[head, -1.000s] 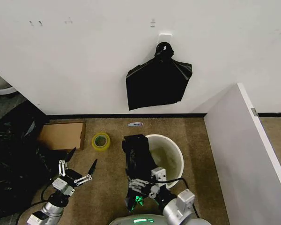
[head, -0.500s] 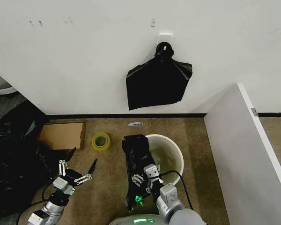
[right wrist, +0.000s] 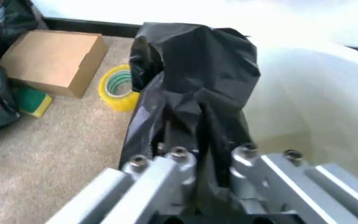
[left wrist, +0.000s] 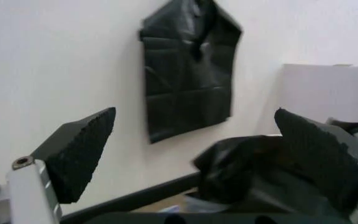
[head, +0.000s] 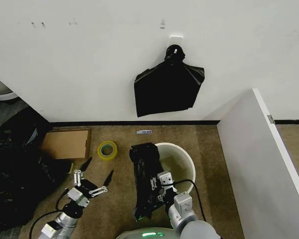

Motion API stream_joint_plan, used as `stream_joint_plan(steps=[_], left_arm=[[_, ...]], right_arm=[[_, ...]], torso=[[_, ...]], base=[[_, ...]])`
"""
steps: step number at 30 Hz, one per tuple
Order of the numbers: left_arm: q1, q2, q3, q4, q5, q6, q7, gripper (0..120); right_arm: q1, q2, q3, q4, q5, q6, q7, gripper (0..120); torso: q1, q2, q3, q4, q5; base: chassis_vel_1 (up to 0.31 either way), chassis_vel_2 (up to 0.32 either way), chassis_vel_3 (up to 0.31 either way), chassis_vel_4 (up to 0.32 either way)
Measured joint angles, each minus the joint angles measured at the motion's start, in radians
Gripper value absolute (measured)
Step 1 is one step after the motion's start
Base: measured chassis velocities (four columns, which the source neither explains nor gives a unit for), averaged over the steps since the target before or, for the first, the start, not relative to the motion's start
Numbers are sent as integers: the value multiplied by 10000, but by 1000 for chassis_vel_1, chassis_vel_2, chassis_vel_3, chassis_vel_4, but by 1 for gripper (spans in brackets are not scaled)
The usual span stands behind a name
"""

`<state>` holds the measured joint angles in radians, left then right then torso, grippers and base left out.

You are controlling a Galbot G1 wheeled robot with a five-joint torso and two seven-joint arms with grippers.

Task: Place the garbage bag over the trash bin.

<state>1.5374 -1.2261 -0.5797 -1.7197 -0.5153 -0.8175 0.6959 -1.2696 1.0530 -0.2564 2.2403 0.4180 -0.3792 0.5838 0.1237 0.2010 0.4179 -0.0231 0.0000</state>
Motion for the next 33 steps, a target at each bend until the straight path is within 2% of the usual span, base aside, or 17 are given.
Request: stream_joint_plan(steps=[3,6,10,11,13,17,19,20,22,26,33], left_arm=[[-93,195,492,37,-266,232,225,100],[-143,334,937,-2,-526,991,105,100],[-107,413,1188,-575,-689,2395,-911,100],[-107,413,1188,-575,-689,2395,-911,100],[-85,422,1242,-970,-818,3125,-1538,100],[-51,506,1289,-1788,-1172,4565,-2488,100],[53,605,1290,-2058,-1231,5005,-2682,100],[53,605,1290,-2058,-1231,5005,-2682,100],[188,699,1282,-2213,-1179,5245,-2752,100],[465,732,1231,-2219,-505,5270,-2323,100],[621,550,1316,-2284,-96,5407,-2291,100]], right_arm=[[-19,47,72,82,191,60,90,0],[-110,102,204,205,451,130,174,0],[-302,125,407,264,627,265,205,0],[-302,125,407,264,627,265,205,0],[-368,156,470,294,760,355,206,0],[-515,316,562,455,1424,591,323,0],[-580,427,638,529,1929,657,457,0],[-580,427,638,529,1929,657,457,0],[-628,604,831,672,2823,674,672,0],[-572,1049,1371,795,4273,640,1040,0],[-583,1311,1530,587,4639,659,1127,0]], torso=[[0,0,0,0,0],[0,0,0,0,0],[0,0,0,0,0],[0,0,0,0,0],[0,0,0,0,1],[0,0,0,-1,0],[0,0,0,0,1],[0,0,0,0,1],[0,0,0,0,0],[0,0,0,1,-1],[0,0,0,1,-1]], base=[[0,0,0,0],[0,0,0,0],[0,0,0,0],[0,0,0,0],[0,0,0,0],[0,0,0,0],[0,0,0,0],[0,0,0,0],[0,0,0,0],[0,0,0,0],[0,0,0,0]])
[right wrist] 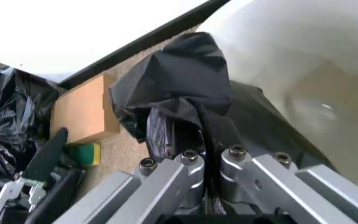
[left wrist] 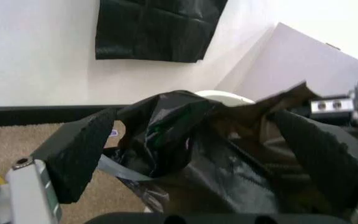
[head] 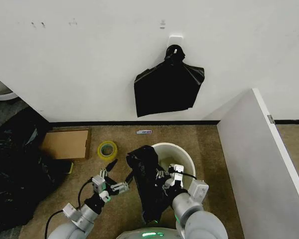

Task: Place the garbage bag over the trash bin.

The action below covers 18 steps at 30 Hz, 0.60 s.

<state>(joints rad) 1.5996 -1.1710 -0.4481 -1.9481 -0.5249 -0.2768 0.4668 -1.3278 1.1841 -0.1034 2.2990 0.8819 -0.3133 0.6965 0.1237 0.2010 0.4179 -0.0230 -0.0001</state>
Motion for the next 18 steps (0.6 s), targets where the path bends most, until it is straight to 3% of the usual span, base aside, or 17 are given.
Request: stream_joint_plan(steps=[9,18], left_arm=[[288,-131,274,-664,-353,1339,-1440,100],[516,-152,308,-611,448,1450,-1531,100]], right_arm=[[-172,324,190,-223,-47,285,-13,0],[-156,495,746,-178,467,395,23,0]], torso=[[0,0,0,-1,2],[0,0,1,0,1]], base=[[0,0,0,0],[0,0,0,0]])
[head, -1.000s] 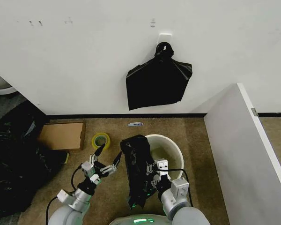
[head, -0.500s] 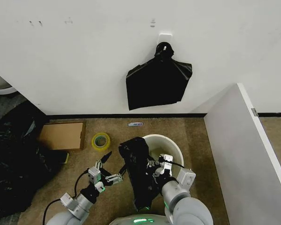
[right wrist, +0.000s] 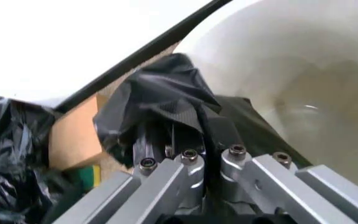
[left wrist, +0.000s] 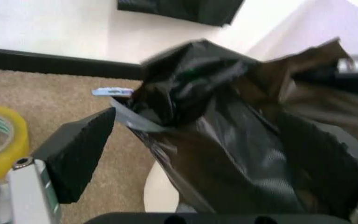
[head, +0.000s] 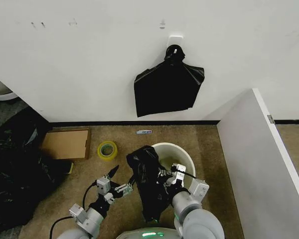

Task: Place the garbage bag over the trash bin.

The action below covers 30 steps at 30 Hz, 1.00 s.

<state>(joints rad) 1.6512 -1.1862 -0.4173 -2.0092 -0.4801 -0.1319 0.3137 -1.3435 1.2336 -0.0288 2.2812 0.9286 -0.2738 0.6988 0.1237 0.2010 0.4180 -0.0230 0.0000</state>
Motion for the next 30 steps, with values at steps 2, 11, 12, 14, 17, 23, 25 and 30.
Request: stream_joint_plan(steps=[2,11,12,14,17,23,25,30], left_arm=[[45,19,-30,88,256,-127,295,100],[146,-10,-12,150,530,-298,633,100],[146,-6,-12,137,530,-298,663,100],[154,12,-15,122,529,-297,709,100],[173,61,-31,118,533,-297,790,100],[175,92,9,145,443,-240,819,100],[158,94,100,81,241,-123,726,100],[-37,114,535,-380,-337,889,-709,100]], right_arm=[[44,53,213,-54,220,0,43,0],[93,166,762,-686,539,219,5,0],[81,174,809,-722,552,237,-22,0],[55,180,876,-753,564,256,-70,0],[10,178,1023,-759,596,274,-164,0],[-54,160,1253,-759,625,292,-329,0],[-90,156,1272,-769,625,301,-388,0],[-193,163,1219,-796,543,315,-497,0]], torso=[[0,0,0,0,1],[0,0,0,0,0],[0,0,0,0,0],[0,0,0,0,0],[0,0,-2,0,1],[0,0,-2,0,0],[0,0,-2,1,0],[0,0,-2,0,0]], base=[[0,0,0,0],[0,0,0,0],[0,0,0,0],[0,0,0,0],[0,0,0,0],[0,0,0,0],[0,0,0,0],[0,0,0,0]])
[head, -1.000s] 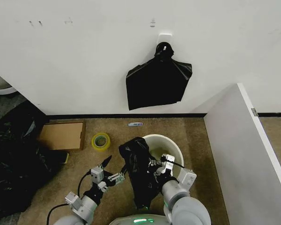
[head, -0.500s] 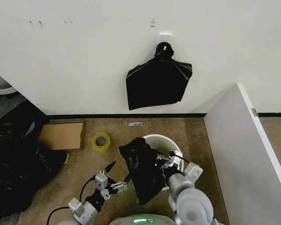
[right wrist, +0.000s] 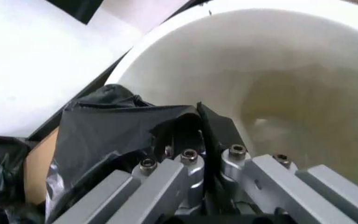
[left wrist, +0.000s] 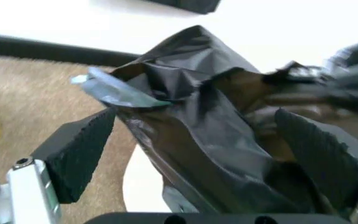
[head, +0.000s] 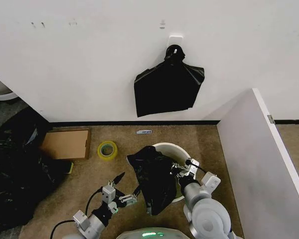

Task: Place the garbage bag over the trash bin.

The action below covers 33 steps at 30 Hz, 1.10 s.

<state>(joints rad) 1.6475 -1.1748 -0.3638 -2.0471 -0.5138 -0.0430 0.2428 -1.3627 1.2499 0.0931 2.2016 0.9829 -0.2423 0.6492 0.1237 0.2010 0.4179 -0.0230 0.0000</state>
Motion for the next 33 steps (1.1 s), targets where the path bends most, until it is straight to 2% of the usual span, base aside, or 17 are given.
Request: stream_joint_plan(steps=[3,9,10,13,18,23,33], left_arm=[[-331,78,438,-478,-533,1218,-1401,100],[-777,243,736,-991,-767,2249,-2016,97],[-836,273,817,-1112,-841,2518,-2227,97],[-1078,283,1269,-1342,-1103,3307,-3062,94],[-1230,112,1906,-1221,-949,3584,-3614,93],[-1490,26,2218,-815,-623,3576,-3681,93],[-1985,-210,2492,-391,-426,3578,-3941,94]], right_arm=[[-45,23,-120,0,-121,1,-35,0],[54,56,-380,-3,-218,-15,-40,0],[89,58,-420,-8,-227,-24,-43,0],[102,68,-457,-10,-261,-45,-44,0],[57,86,-455,32,-302,-52,-40,0],[6,124,-422,116,-369,-53,-11,0],[-186,158,-377,180,-562,-49,-18,0]], torso=[[0,0,0,0,0],[0,0,0,0,0],[0,0,0,5,2],[0,0,0,-1,1],[0,0,0,0,0],[0,0,0,0,0],[0,0,0,-1,0]], base=[[0,0,0,0],[0,0,0,0],[0,0,0,0],[0,0,0,0],[0,0,0,0],[0,0,0,0],[0,0,0,0]])
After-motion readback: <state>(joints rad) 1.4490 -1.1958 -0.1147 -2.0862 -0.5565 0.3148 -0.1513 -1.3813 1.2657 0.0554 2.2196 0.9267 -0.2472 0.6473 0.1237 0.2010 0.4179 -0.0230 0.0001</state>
